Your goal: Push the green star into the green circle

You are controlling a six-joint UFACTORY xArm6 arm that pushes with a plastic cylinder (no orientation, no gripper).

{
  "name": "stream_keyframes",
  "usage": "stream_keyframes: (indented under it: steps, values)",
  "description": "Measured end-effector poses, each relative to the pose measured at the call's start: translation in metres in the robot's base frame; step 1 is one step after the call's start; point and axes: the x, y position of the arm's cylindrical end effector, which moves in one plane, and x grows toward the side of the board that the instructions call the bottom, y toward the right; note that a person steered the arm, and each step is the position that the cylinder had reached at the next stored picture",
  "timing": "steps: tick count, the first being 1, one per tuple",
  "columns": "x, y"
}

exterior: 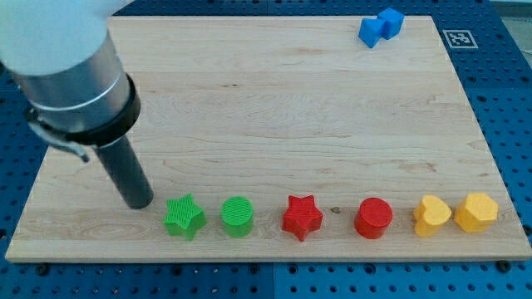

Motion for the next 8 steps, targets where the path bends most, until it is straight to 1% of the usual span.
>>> stream_keyframes:
  steps: [1, 3, 6, 7, 8]
  values:
    - [0.009, -0.001]
    - [0.012, 0.005]
    - [0.013, 0.055]
    - [0.005, 0.056]
    - [-0.052, 0.050]
